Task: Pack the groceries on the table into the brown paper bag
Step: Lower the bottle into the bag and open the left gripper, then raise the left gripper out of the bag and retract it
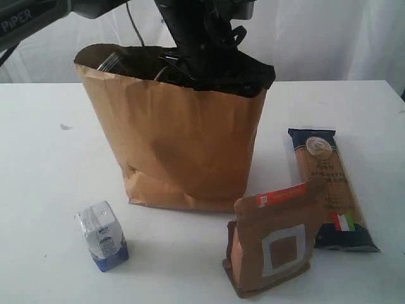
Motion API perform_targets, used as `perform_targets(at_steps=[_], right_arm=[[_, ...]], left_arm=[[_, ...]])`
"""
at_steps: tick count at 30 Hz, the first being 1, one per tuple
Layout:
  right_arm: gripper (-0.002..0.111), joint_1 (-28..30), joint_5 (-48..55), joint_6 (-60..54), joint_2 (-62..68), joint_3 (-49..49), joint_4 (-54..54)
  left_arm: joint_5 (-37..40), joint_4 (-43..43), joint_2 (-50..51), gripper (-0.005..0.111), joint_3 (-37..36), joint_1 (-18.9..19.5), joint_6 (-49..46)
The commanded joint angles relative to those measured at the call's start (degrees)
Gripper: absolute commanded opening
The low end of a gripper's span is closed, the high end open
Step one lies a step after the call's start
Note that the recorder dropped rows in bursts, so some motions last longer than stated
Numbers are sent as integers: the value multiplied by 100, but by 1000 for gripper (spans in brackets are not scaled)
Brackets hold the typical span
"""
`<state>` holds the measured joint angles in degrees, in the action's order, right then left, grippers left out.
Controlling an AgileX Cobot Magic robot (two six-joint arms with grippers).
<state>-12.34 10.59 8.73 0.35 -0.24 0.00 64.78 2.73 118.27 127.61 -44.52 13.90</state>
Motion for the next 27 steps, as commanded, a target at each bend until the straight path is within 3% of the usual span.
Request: perform_targets(at_steps=[1,27], right_arm=[[0,34,-43,28,-35,24,0],[0,34,-43,36,-35,24,0]], left_arm=[[518,68,-161,97,119,-30,22],[518,-158,-972,95,176,-30,11]])
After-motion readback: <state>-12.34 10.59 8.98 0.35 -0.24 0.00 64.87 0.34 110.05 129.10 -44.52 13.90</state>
